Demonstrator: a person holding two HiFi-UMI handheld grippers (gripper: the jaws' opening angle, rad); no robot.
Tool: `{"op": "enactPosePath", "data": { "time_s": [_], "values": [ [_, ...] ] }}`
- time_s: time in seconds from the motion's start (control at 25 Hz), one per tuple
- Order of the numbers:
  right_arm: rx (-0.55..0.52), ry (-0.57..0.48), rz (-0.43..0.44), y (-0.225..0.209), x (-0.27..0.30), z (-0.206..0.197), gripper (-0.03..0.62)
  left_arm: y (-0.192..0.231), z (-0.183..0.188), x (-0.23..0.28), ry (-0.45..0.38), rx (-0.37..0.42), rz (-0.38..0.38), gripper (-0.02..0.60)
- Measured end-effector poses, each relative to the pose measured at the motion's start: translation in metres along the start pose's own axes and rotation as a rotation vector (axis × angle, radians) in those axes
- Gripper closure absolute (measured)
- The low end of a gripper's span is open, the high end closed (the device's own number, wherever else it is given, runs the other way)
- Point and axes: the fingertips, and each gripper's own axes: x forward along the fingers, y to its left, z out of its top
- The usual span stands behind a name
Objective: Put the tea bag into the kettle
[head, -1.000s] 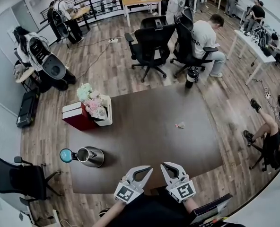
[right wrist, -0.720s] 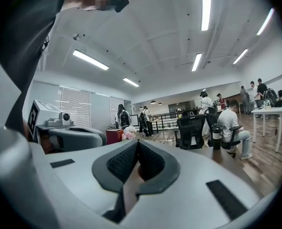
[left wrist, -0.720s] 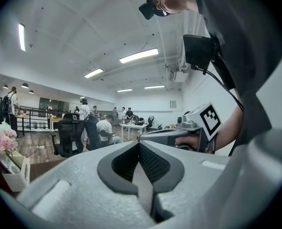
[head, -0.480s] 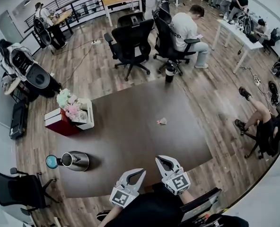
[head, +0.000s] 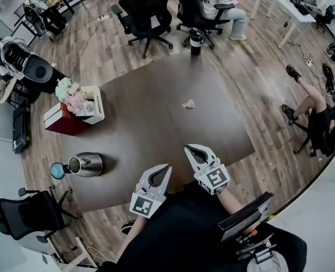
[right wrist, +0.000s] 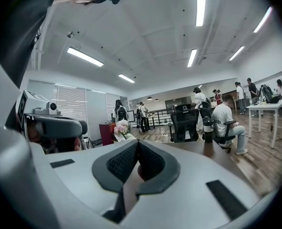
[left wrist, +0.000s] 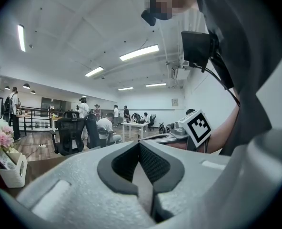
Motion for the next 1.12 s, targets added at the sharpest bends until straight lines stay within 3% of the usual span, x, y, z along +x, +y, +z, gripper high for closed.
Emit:
{"op": "enactPosePath", "data": {
  "time_s": [0.48, 1.12],
  "values": [
    [0.012, 0.034, 0.017, -0.005, 0.025, -0.019, 0.588, 0.027, -0.015, 0.007, 0.014, 0.009, 0.021, 0.577],
    [0.054, 0.122, 0.023, -0.018, 0.043, -0.05, 0.588, 0.029, -0.026, 0.021, 0.054, -0.012, -0.038, 0.577]
  ]
}}
